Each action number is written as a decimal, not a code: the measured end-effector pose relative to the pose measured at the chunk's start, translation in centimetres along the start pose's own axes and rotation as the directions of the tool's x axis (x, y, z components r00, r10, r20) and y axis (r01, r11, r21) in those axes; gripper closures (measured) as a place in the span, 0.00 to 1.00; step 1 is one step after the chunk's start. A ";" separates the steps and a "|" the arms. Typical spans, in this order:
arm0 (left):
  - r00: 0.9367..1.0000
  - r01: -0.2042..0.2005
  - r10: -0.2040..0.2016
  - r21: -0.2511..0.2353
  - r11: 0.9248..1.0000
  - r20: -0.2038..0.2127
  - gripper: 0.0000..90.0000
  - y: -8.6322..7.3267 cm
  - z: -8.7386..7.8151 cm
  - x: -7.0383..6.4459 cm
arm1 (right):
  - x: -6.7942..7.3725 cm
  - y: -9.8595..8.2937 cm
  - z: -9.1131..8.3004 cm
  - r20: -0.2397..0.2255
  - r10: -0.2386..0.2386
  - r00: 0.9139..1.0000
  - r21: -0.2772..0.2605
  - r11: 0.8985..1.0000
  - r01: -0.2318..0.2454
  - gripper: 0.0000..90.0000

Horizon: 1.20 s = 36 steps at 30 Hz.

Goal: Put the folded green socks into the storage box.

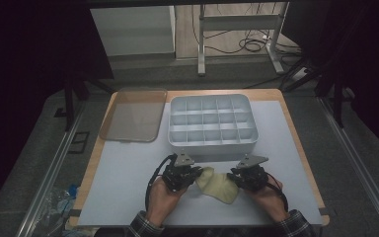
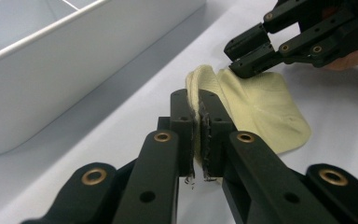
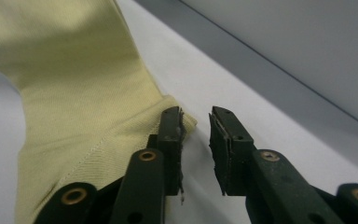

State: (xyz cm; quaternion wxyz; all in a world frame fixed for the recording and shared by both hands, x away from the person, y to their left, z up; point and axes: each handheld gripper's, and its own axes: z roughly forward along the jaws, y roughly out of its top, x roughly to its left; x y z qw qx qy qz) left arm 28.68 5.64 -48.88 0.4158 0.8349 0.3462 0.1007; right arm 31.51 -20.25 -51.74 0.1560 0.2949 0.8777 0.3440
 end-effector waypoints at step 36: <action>0.991 -0.031 0.029 0.016 0.999 0.132 0.69 2.7 4.2 -4.5 | -2.3 -0.8 -2.8 0.047 0.071 0.996 -0.064 0.996 -0.068 0.71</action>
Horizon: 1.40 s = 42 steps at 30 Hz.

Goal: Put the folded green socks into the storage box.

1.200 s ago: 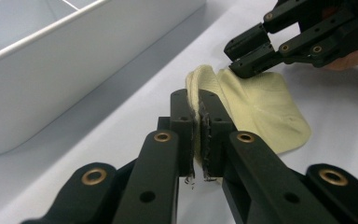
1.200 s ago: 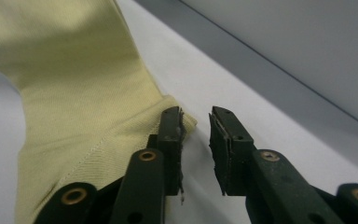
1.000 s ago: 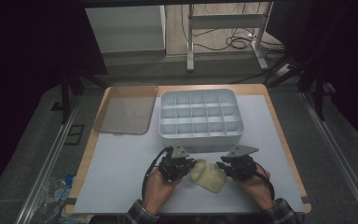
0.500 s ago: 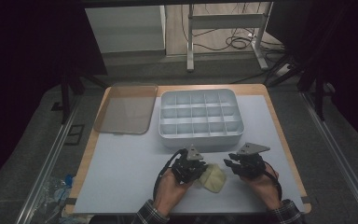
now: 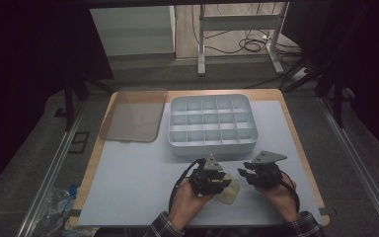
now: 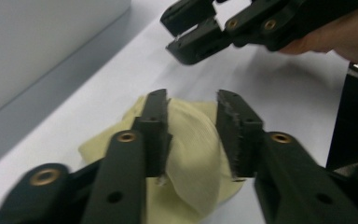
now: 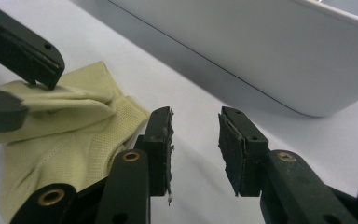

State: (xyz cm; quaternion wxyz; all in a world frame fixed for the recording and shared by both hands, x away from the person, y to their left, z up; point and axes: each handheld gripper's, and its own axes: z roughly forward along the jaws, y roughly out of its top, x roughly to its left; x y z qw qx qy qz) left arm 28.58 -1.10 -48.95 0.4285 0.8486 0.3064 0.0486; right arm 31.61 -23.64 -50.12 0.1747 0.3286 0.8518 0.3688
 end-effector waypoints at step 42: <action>0.985 -0.004 0.008 0.027 1.000 -0.175 0.17 -2.6 0.9 2.8 | 0.3 -0.1 -1.3 -0.058 0.028 0.998 -0.014 0.999 -0.029 0.74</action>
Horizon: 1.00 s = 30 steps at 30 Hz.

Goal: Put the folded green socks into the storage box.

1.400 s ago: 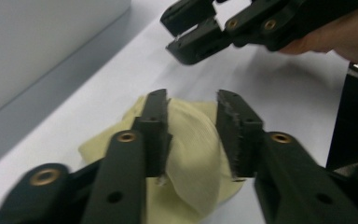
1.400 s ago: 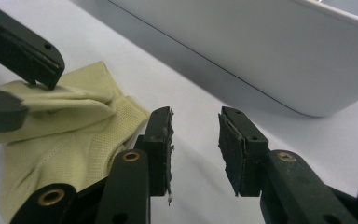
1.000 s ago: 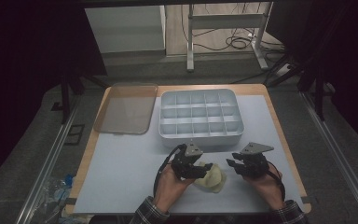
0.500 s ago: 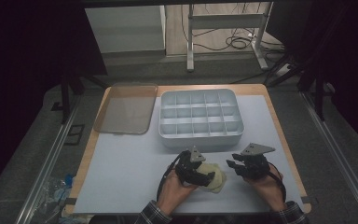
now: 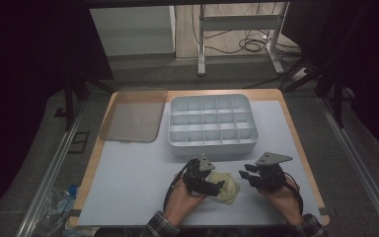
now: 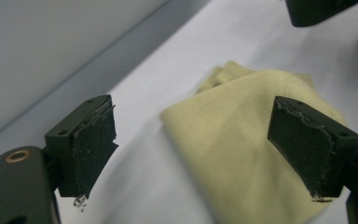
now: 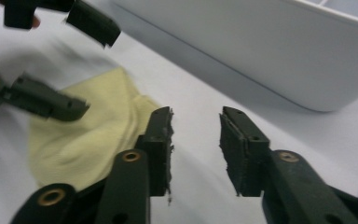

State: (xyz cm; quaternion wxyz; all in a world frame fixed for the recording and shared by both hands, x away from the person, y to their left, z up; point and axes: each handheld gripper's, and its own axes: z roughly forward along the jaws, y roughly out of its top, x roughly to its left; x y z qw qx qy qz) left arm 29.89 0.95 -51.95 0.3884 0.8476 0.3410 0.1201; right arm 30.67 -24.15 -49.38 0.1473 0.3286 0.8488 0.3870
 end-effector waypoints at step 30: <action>0.996 0.056 -0.058 -0.029 0.998 -0.066 0.16 -2.6 -3.1 3.0 | 3.5 -1.1 2.4 -0.108 -0.063 0.992 0.076 0.995 0.072 0.99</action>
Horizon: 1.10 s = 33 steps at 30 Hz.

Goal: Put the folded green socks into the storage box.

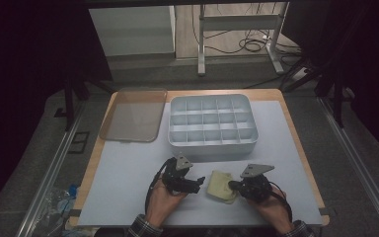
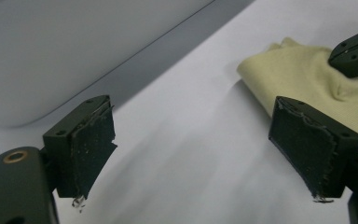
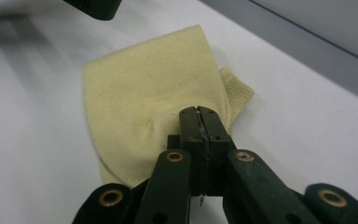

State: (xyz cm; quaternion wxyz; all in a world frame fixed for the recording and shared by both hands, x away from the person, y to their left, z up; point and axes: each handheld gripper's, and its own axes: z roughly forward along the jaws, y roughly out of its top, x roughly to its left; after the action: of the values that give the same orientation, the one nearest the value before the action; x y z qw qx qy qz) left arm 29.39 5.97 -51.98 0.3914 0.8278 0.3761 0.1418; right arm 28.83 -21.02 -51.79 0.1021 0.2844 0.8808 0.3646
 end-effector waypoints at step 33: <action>1.000 -0.011 0.011 0.013 1.000 0.012 0.19 0.1 0.6 -0.4 | 0.7 2.1 2.9 -0.016 -0.042 0.999 -0.008 0.999 0.042 1.00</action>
State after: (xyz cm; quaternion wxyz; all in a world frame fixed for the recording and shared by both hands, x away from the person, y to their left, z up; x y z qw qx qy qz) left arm 29.53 5.31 -52.25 0.3877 0.8331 0.3702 0.1366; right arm 30.23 -17.71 -52.35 0.1037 0.2626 0.8859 0.3681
